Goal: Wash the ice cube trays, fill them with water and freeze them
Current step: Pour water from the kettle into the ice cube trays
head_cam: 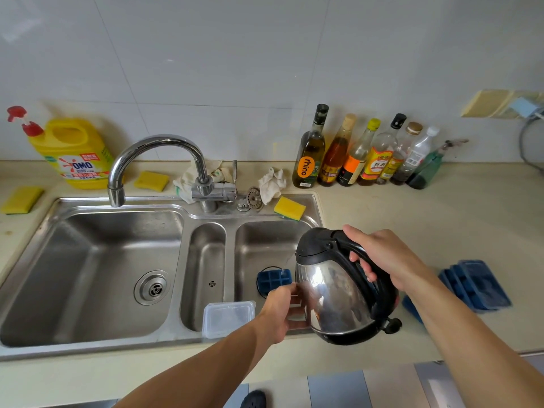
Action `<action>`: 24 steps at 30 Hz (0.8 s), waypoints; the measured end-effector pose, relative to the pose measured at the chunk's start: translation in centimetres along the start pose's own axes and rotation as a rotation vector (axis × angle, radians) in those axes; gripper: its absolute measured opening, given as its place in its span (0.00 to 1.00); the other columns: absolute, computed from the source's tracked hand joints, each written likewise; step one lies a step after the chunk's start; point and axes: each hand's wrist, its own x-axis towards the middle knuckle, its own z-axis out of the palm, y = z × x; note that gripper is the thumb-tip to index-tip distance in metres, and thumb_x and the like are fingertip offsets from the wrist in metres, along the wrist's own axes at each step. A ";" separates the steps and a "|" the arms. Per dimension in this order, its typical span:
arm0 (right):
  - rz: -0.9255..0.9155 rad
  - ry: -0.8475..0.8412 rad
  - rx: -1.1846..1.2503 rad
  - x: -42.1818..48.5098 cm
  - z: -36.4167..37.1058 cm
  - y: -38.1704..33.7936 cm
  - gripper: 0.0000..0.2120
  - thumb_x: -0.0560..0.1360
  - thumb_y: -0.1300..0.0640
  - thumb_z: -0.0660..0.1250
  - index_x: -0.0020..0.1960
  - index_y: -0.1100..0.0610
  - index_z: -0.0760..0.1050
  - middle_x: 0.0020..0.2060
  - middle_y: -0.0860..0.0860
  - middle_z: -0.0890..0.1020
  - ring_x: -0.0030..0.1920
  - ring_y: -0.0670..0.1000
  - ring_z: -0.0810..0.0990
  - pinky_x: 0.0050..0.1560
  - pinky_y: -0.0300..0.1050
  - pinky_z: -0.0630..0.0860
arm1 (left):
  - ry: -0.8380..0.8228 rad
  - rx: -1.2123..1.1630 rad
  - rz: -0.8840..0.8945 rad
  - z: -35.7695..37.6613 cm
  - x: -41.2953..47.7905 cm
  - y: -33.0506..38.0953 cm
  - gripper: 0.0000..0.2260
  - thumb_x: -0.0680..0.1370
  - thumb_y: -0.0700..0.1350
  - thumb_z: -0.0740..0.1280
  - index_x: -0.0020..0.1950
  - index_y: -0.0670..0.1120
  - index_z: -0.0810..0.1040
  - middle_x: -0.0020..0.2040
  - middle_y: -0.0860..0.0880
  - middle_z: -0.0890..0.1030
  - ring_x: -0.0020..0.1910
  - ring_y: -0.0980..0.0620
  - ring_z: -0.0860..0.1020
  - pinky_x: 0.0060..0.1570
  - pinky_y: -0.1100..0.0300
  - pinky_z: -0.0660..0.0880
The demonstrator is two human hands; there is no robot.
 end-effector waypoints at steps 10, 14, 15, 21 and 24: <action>-0.003 0.080 0.106 0.0 -0.6 1.5 0.30 0.76 0.33 0.66 0.32 0.59 0.78 0.24 0.56 0.75 0.23 0.53 0.71 0.27 0.44 0.73 | -0.033 0.170 0.124 -0.3 0.5 1.7 0.16 0.84 0.48 0.58 0.51 0.46 0.85 0.49 0.45 0.87 0.51 0.47 0.86 0.51 0.43 0.83; -0.049 0.157 0.190 0.9 -1.1 3.0 0.32 0.75 0.30 0.65 0.27 0.56 0.77 0.22 0.57 0.75 0.22 0.54 0.72 0.27 0.44 0.73 | 0.108 0.322 0.287 0.8 1.4 3.7 0.12 0.84 0.49 0.62 0.49 0.48 0.84 0.49 0.43 0.87 0.48 0.49 0.86 0.47 0.49 0.84; -0.058 0.174 0.214 1.3 -1.4 3.3 0.33 0.74 0.30 0.65 0.26 0.56 0.77 0.22 0.58 0.75 0.21 0.54 0.72 0.26 0.44 0.73 | 0.162 0.347 0.350 1.2 1.7 4.4 0.10 0.84 0.48 0.63 0.50 0.47 0.83 0.50 0.42 0.86 0.51 0.45 0.85 0.50 0.45 0.84; -0.147 0.234 0.325 4.6 -4.7 4.8 0.34 0.70 0.26 0.63 0.28 0.58 0.77 0.22 0.56 0.75 0.22 0.54 0.73 0.25 0.44 0.74 | 0.159 0.467 0.625 5.4 2.0 8.4 0.07 0.82 0.43 0.65 0.56 0.49 0.83 0.47 0.52 0.87 0.49 0.57 0.84 0.45 0.61 0.81; -0.233 0.238 0.284 7.0 -7.0 5.7 0.33 0.72 0.28 0.62 0.29 0.57 0.78 0.22 0.56 0.76 0.22 0.52 0.74 0.27 0.43 0.74 | 0.138 0.583 0.656 8.7 2.8 9.9 0.08 0.82 0.45 0.66 0.58 0.53 0.82 0.52 0.52 0.86 0.54 0.55 0.83 0.56 0.55 0.80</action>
